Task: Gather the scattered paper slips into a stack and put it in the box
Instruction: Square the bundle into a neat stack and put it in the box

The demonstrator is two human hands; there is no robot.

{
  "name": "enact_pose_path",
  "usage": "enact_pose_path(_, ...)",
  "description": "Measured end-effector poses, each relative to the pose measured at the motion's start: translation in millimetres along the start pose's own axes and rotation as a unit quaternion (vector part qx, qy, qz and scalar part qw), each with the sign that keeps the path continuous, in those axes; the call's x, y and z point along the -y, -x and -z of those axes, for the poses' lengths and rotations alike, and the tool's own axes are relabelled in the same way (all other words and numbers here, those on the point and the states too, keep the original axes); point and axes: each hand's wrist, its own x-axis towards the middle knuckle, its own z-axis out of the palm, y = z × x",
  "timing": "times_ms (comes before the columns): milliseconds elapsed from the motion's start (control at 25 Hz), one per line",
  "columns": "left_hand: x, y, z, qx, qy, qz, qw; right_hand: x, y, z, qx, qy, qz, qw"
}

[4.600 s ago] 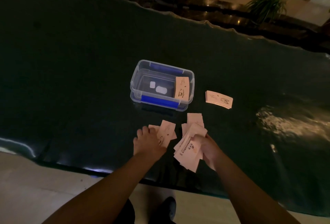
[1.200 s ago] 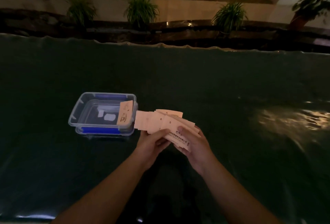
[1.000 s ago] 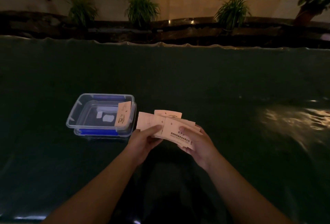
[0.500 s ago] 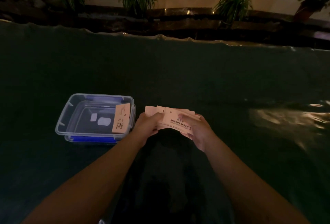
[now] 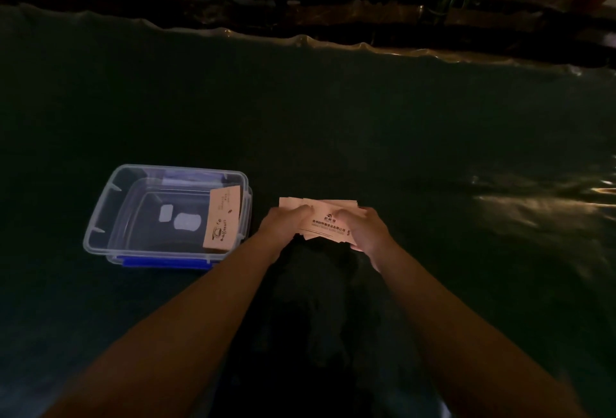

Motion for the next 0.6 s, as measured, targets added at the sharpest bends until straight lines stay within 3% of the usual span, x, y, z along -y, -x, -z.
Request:
enact_pose_path(280, 1.6, -0.9, 6.7, 0.049, 0.053, 0.018, 0.997, 1.6, 5.6, 3.5, 0.035, -0.043, -0.041, 0.998)
enact_pose_path(440, 7.1, 12.7, 16.7, 0.111, 0.125, 0.007, 0.986, -15.2, 19.4, 17.0, 0.138, -0.077, -0.048, 0.986)
enact_pose_path(600, 21.0, 33.9, 26.4, 0.145, 0.127, -0.049, 0.98, -50.0, 37.9, 21.0, 0.199, -0.144, -0.051, 0.968)
